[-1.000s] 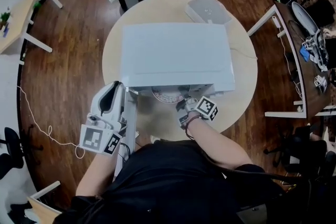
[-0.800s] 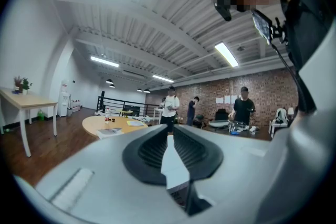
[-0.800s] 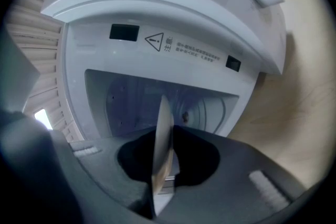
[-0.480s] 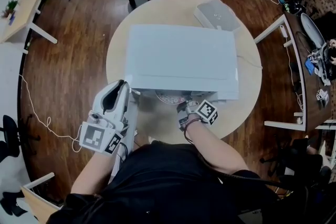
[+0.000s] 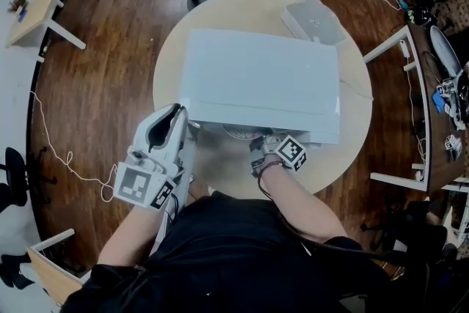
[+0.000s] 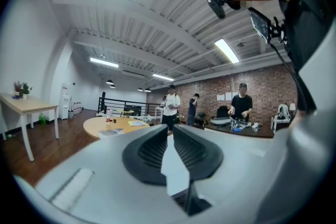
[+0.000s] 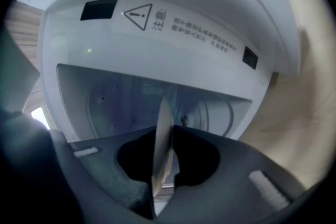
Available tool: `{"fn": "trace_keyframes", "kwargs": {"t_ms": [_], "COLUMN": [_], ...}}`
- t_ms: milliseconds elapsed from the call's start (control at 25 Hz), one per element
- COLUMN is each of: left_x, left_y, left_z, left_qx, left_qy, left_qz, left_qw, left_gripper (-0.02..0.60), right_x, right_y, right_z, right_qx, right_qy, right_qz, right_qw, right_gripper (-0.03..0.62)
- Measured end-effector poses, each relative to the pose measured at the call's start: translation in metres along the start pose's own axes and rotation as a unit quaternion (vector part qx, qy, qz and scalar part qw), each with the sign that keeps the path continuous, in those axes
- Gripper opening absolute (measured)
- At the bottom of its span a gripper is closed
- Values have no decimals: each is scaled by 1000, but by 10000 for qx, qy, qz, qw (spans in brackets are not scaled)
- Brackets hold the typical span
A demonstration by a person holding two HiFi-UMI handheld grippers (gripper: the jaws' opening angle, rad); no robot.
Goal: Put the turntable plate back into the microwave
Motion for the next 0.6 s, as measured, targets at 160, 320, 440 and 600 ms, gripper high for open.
{"fn": "trace_keyframes", "kwargs": {"t_ms": [160,320,440,600], "left_x": [-4,-5,-5,-6], "left_y": [2,2,3,3], "left_z": [2,1,-1,-3], "left_qx": [-7,-21,-11,-58], "left_qy": [6,25,-5,-18], "left_qz": [-18,-52,-99,-145], "left_qw": [10000,10000,9999,9999], "left_gripper": [35,35,35,35], "right_x": [-2,-6,-10,-16], "right_y": [-1,-2,-4,-8], "right_z": [3,6,6,6], "right_qx": [81,79,66,25], "right_qy": [50,85,104,101], "right_qz": [30,96,125,232], "right_qw": [10000,9999,9998,9997], "right_gripper": [37,37,37,37]}}
Point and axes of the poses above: the fingertips, and each gripper's own axes: x backward along the fingers, z to its right, y out of its underside, the point moved 6 cm from there along x, backward along the fingers, and after that the axes turned 15 degrees about -y, right-handed, at the moved point
